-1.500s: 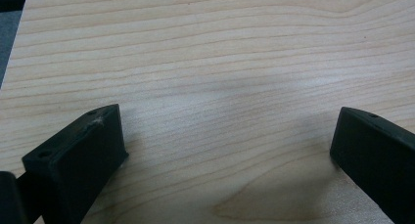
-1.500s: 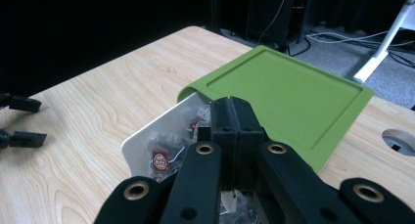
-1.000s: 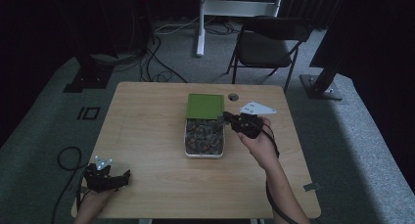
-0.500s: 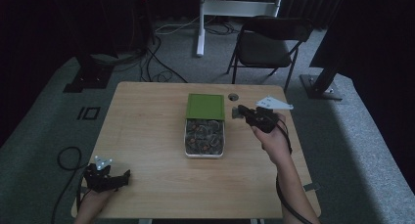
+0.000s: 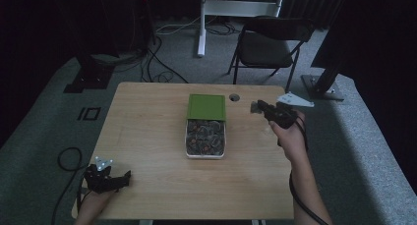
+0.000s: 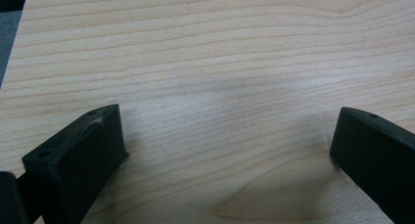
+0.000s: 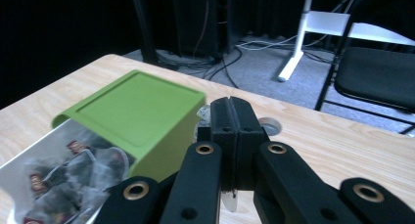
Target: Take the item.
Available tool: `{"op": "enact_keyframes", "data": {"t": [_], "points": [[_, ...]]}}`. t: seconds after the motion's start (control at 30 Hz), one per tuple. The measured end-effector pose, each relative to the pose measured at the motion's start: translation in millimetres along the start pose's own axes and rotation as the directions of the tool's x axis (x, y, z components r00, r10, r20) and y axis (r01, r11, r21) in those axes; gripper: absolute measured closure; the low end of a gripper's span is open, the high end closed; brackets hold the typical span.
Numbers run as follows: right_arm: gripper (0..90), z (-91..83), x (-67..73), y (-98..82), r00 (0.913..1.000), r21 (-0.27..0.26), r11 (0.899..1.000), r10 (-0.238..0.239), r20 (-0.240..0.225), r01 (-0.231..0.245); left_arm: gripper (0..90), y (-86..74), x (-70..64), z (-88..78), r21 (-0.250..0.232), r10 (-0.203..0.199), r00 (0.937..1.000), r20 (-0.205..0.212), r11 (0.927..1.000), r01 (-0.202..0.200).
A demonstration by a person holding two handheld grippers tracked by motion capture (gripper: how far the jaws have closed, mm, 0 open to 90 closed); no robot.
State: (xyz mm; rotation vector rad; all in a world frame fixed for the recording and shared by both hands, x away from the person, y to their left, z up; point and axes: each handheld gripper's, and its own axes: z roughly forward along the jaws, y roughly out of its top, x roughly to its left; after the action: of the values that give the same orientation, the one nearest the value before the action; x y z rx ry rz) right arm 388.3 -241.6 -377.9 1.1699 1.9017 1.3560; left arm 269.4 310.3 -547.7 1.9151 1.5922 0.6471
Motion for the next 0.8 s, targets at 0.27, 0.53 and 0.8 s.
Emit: {"op": "enact_keyframes", "data": {"t": [0.27, 0.53, 0.8], "points": [[90.0, -5.0, -24.9, -2.4, 0.9976, -0.003, 0.999, 0.038, 0.058, -0.038, 0.2, 0.0, 0.0, -0.1, 0.001, 0.000, 1.0000, 0.000, 1.0000, 0.000], [90.0, -7.9, -47.8, -8.9, 0.9902, -0.007, 0.997, 0.078, 0.116, -0.078, 0.2, 0.0, 0.0, -0.1, 0.001, 0.000, 1.0000, 0.000, 1.0000, 0.000], [90.0, -6.2, -63.0, -16.1, 0.9818, 0.007, 0.996, 0.088, 0.168, -0.091, 0.2, 0.0, 0.0, -0.1, 0.001, 0.000, 1.0000, 0.000, 1.0000, 0.000]]}}
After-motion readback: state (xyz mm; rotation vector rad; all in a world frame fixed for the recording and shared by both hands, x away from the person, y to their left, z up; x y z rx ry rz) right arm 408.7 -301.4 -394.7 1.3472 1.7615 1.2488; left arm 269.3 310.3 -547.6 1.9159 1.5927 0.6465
